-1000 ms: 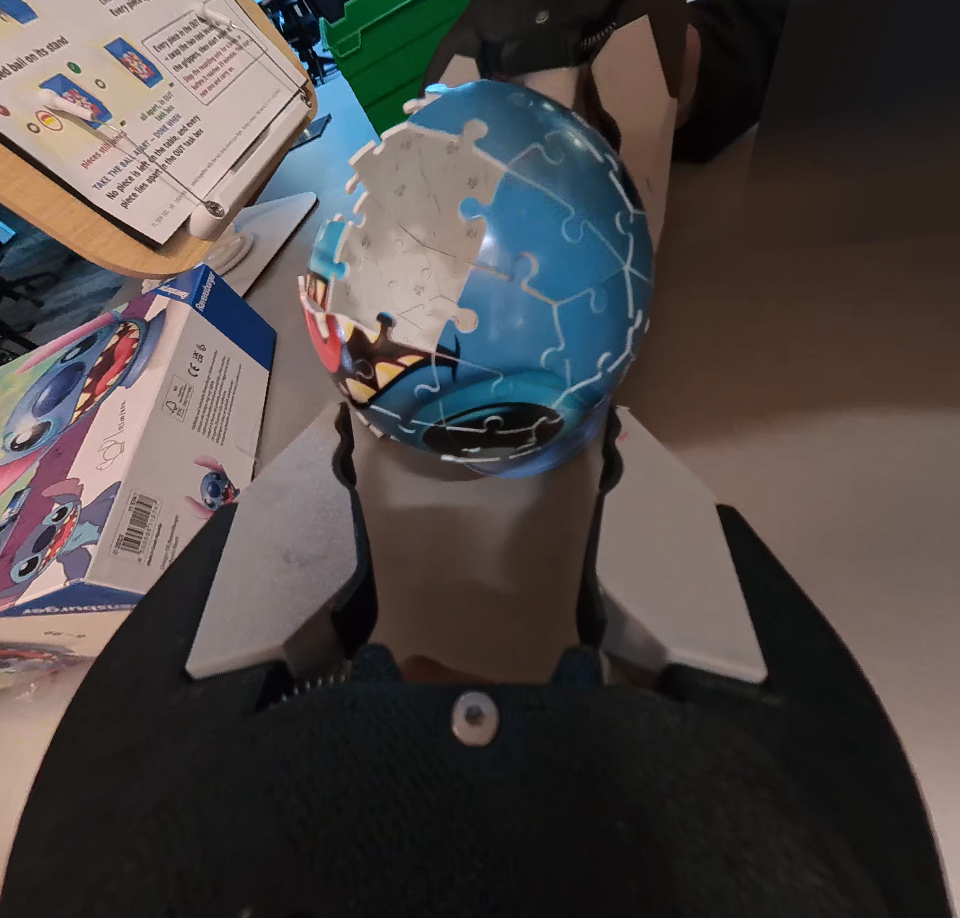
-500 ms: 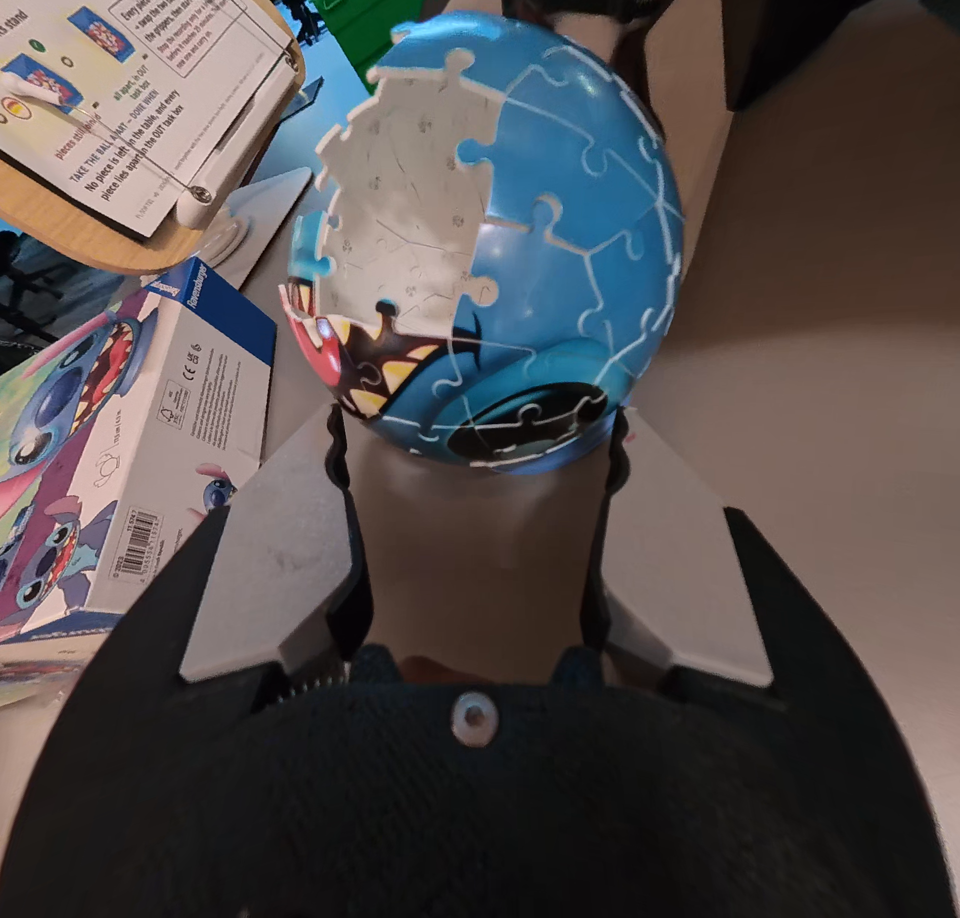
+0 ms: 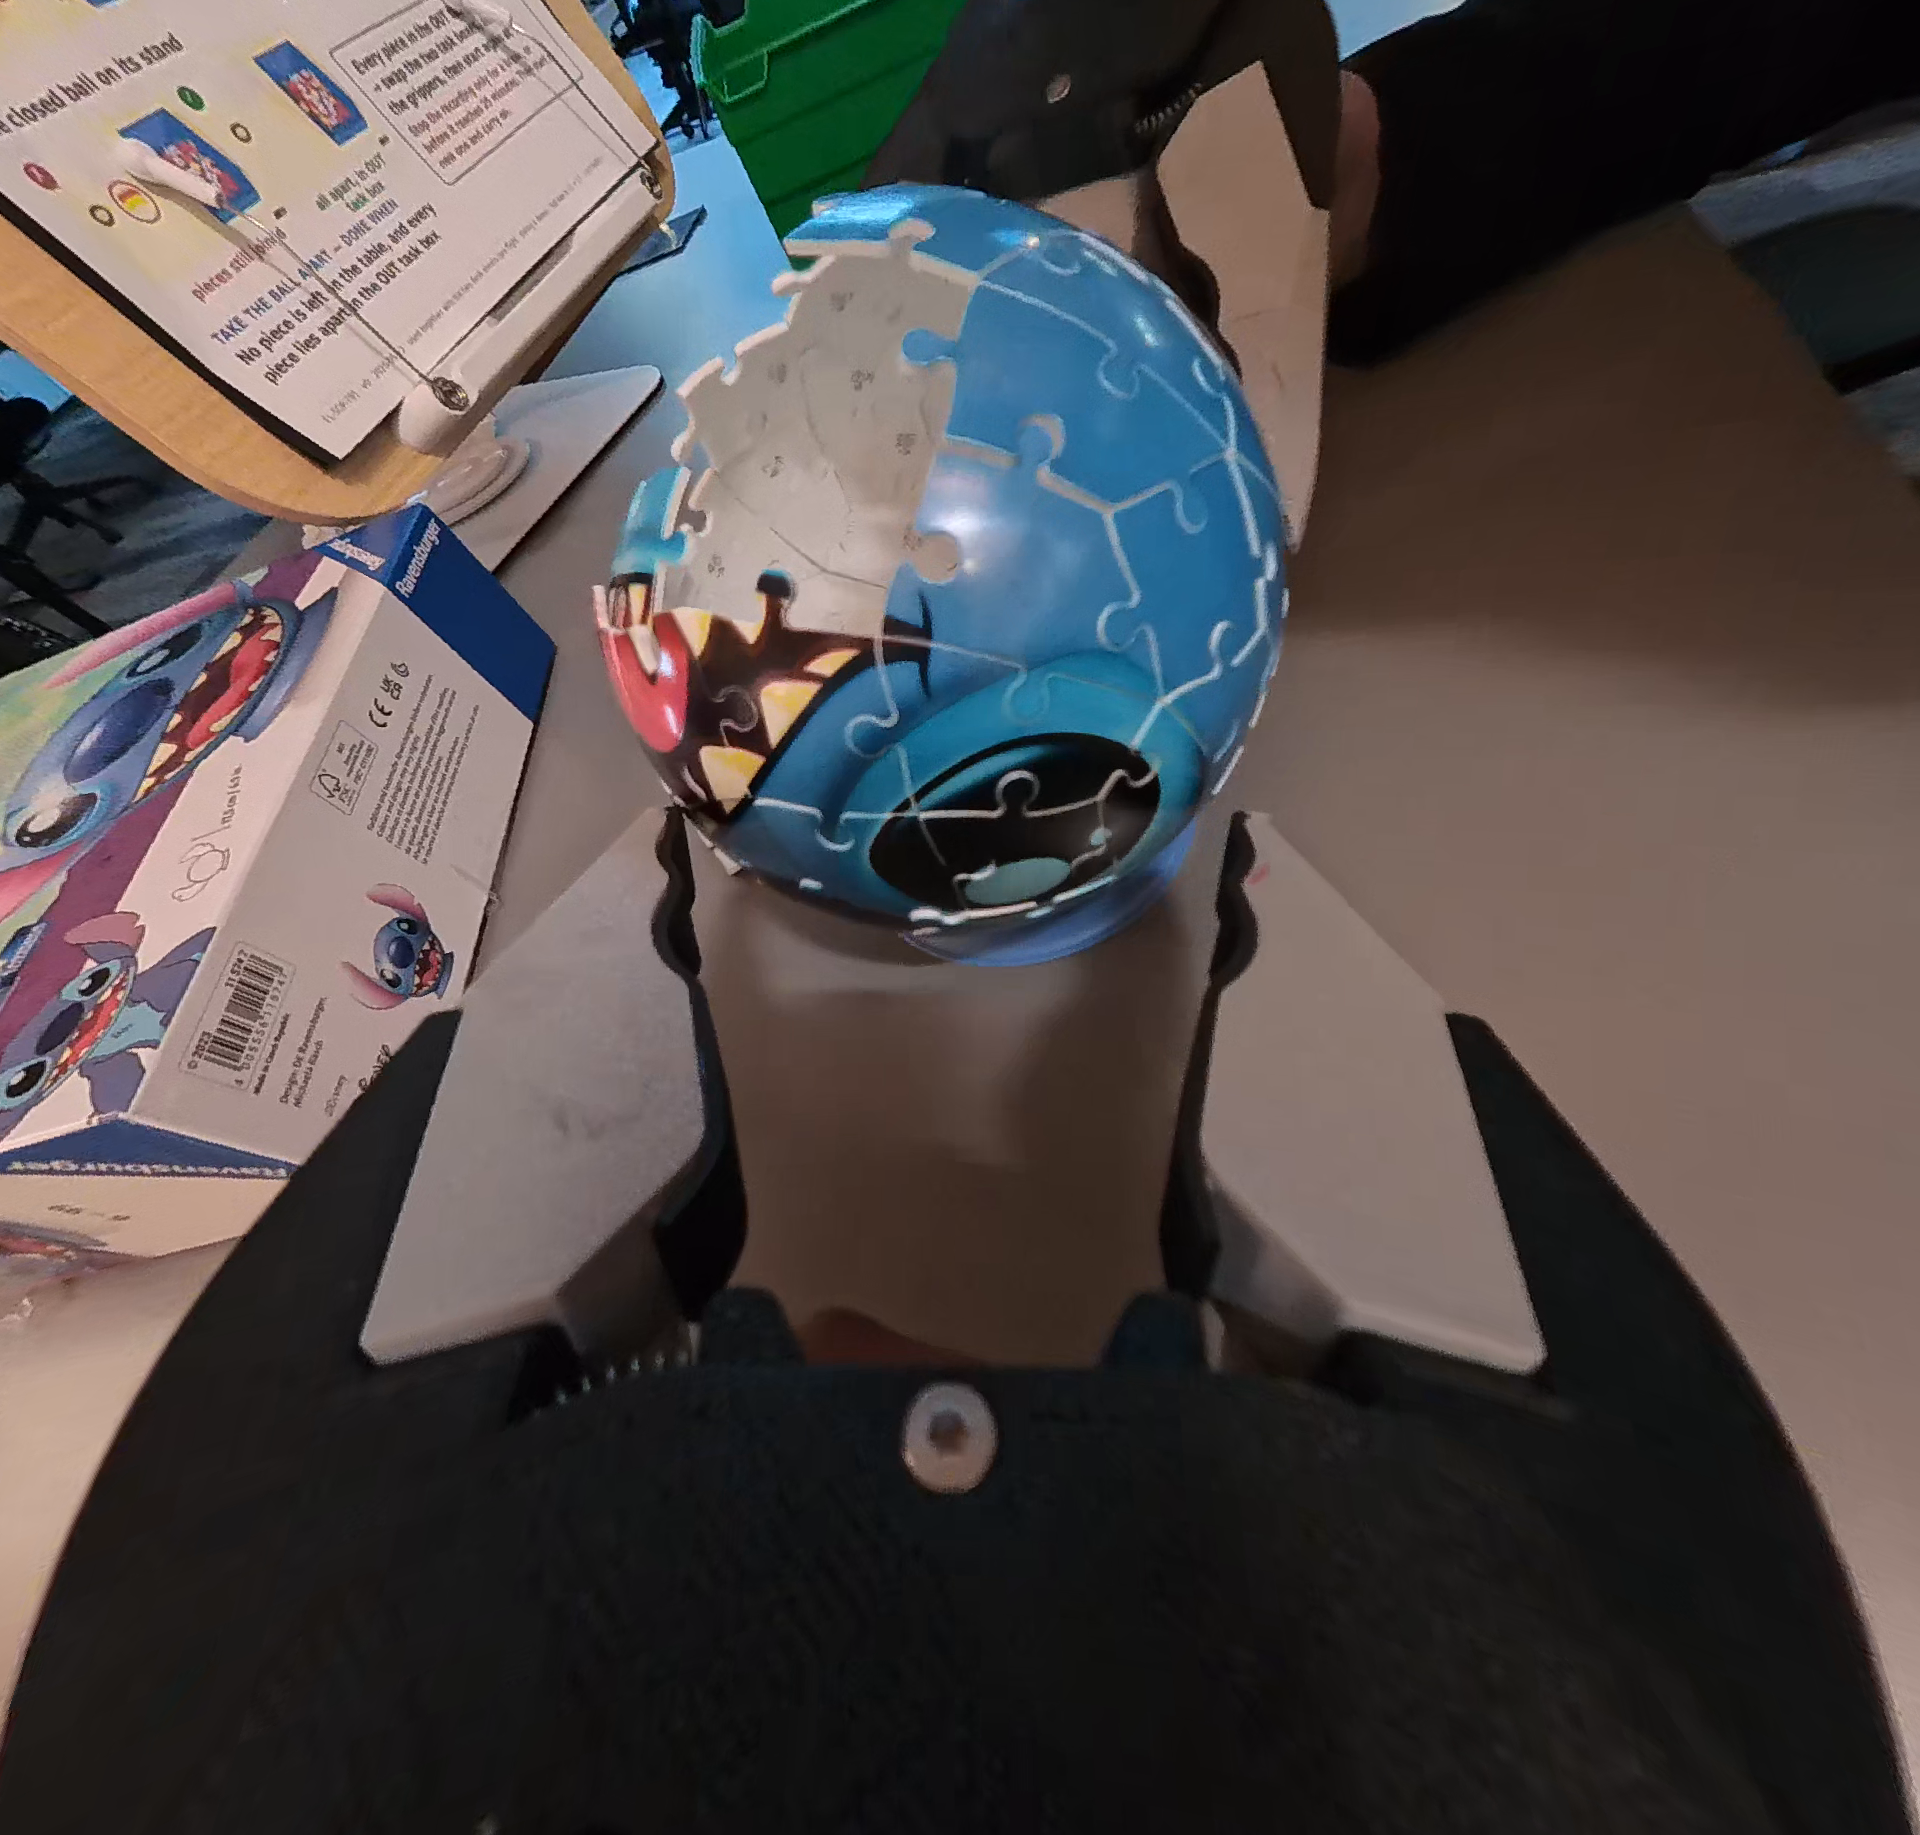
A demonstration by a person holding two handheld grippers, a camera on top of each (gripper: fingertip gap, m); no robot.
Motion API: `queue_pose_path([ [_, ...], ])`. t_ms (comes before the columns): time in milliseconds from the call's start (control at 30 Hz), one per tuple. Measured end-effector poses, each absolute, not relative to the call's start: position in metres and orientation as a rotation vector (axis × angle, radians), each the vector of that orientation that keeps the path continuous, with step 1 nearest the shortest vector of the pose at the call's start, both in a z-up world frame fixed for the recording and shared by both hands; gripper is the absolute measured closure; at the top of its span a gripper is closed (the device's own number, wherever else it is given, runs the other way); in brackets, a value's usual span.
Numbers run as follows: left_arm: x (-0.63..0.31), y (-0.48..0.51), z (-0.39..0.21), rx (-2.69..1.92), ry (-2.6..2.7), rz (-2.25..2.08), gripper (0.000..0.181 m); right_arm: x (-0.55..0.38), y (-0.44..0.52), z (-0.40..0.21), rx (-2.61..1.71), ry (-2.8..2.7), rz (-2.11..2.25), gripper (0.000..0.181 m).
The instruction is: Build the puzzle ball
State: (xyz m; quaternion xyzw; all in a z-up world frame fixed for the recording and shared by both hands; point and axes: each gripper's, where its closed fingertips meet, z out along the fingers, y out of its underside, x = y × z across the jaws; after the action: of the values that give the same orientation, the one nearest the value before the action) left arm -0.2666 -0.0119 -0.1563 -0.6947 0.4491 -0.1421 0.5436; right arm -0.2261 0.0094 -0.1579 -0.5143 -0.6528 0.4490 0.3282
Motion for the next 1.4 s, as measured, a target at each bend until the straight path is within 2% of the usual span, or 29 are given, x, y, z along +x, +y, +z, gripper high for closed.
queue_pose_path([
  [67, -0.268, -0.013, -0.156, -1.640, 1.067, -0.329, 0.083, -0.226, 0.010, -0.159, -1.340, -1.724, 1.163, 0.065],
  [167, -0.275, -0.008, -0.159, -1.650, 1.056, -0.272, 0.084, -0.227, 0.017, -0.156, -1.299, -1.693, 1.087, 0.055],
  [433, -0.280, -0.002, -0.163, -1.660, 1.061, -0.209, 0.081, -0.226, 0.012, -0.155, -1.133, -1.719, 0.838, 0.057],
  [700, -0.288, -0.004, -0.169, -1.684, 1.072, -0.129, 0.079, -0.223, 0.014, -0.151, -1.136, -1.689, 0.883, 0.055],
  [1100, -0.322, -0.013, -0.160, -1.769, 0.771, 0.072, 0.078, -0.191, 0.048, -0.105, -1.160, -1.428, 1.033, 0.049],
  [1300, -0.326, -0.040, -0.139, -1.719, 0.560, 0.056, 0.077, -0.184, 0.063, -0.103, -1.219, -1.329, 1.090, 0.045],
  [1400, -0.337, -0.054, -0.124, -1.651, 0.441, 0.041, 0.084, -0.184, 0.071, -0.108, -1.262, -1.294, 1.119, 0.044],
])
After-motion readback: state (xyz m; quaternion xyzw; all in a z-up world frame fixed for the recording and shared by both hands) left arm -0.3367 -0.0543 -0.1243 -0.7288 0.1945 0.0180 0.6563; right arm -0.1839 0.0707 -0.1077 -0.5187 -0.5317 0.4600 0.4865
